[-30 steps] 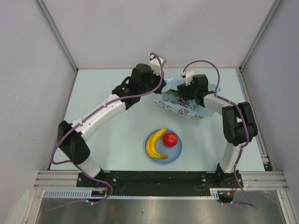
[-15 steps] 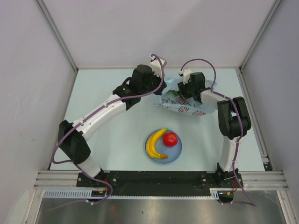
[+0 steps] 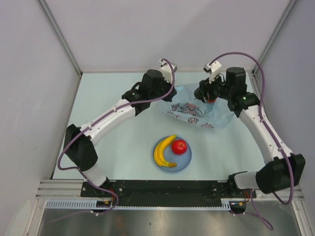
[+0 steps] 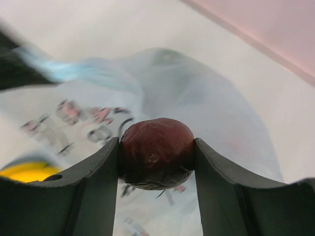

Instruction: Take the fake fruits out of the plastic bag

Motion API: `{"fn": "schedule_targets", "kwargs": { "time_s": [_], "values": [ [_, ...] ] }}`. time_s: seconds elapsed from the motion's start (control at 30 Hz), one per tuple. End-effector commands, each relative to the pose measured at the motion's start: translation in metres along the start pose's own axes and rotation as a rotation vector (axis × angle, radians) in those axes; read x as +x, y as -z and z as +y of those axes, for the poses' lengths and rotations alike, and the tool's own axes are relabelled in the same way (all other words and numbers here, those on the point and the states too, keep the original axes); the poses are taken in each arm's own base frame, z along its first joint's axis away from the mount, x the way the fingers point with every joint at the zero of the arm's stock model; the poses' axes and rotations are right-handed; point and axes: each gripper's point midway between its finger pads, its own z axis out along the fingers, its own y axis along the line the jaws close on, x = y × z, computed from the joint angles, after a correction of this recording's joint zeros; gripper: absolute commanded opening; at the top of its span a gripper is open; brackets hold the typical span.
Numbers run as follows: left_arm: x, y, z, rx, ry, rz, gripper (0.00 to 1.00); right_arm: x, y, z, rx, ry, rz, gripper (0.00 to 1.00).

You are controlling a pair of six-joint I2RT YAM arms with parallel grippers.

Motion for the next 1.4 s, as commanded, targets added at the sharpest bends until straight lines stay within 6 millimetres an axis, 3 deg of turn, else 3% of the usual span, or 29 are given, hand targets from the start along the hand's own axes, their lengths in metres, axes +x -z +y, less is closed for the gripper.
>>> {"fn": "schedule_targets", "kwargs": {
  "time_s": [0.0,0.07,0.13,0.17,0.27,0.4,0.6,0.83,0.87,0.9,0.93,1.0,1.13,1.17,1.23,1.27,1.33,1.37],
  "values": [
    [-0.011,0.000,-0.004,0.019,0.019,-0.042,0.00,0.048,0.037,0.087,-0.335,0.051,0.146,0.23],
    [-0.010,0.001,-0.003,0.015,0.013,-0.045,0.01,0.072,0.051,0.129,-0.475,0.149,0.202,0.23],
    [-0.006,0.002,-0.004,0.014,0.012,-0.041,0.00,0.091,0.057,0.154,-0.558,0.194,0.244,0.23],
    [-0.008,0.006,-0.004,0.016,0.010,-0.051,0.00,0.108,0.059,0.179,-0.636,0.245,0.275,0.23],
    [-0.004,0.012,-0.005,0.020,-0.002,-0.051,0.00,0.137,0.057,0.217,-0.751,0.366,0.316,0.23],
    [-0.001,0.021,-0.002,0.009,-0.019,-0.056,0.00,0.154,0.058,0.250,-0.897,0.563,0.287,0.24],
    [0.008,0.036,0.000,0.003,-0.036,-0.058,0.00,0.163,0.046,0.275,-0.963,0.656,0.264,0.28],
    [0.018,0.044,-0.002,0.017,-0.037,-0.051,0.00,0.185,0.026,0.282,-0.944,0.682,0.295,0.35],
    [0.017,0.044,-0.002,0.017,-0.037,-0.053,0.00,0.179,0.018,0.282,-0.909,0.668,0.272,0.39],
    [0.016,0.044,-0.002,0.018,-0.038,-0.054,0.00,0.177,0.016,0.281,-0.899,0.656,0.270,0.48],
    [0.016,0.045,-0.003,0.021,-0.036,-0.055,0.00,0.175,0.016,0.282,-0.894,0.662,0.261,0.63],
    [0.015,0.045,-0.004,0.024,-0.030,-0.056,0.00,0.171,0.015,0.280,-0.878,0.688,0.246,0.76],
    [0.016,0.046,-0.008,0.046,-0.019,-0.054,0.01,0.138,0.027,0.272,-0.797,0.687,0.173,0.88],
    [0.017,0.047,-0.009,0.049,-0.014,-0.053,0.00,0.117,0.035,0.264,-0.746,0.692,0.125,0.90],
    [0.020,0.047,-0.009,0.051,-0.008,-0.048,0.00,0.100,0.042,0.257,-0.676,0.653,0.102,0.97],
    [0.019,0.048,-0.009,0.050,-0.005,-0.049,0.00,0.080,0.044,0.241,-0.570,0.635,0.065,0.97],
    [0.021,0.048,-0.008,0.044,-0.001,-0.047,0.00,0.064,0.043,0.216,-0.425,0.484,0.074,0.83],
    [0.022,0.049,-0.007,0.042,0.002,-0.043,0.00,0.054,0.040,0.187,-0.344,0.411,0.079,0.79]
  ]
}}
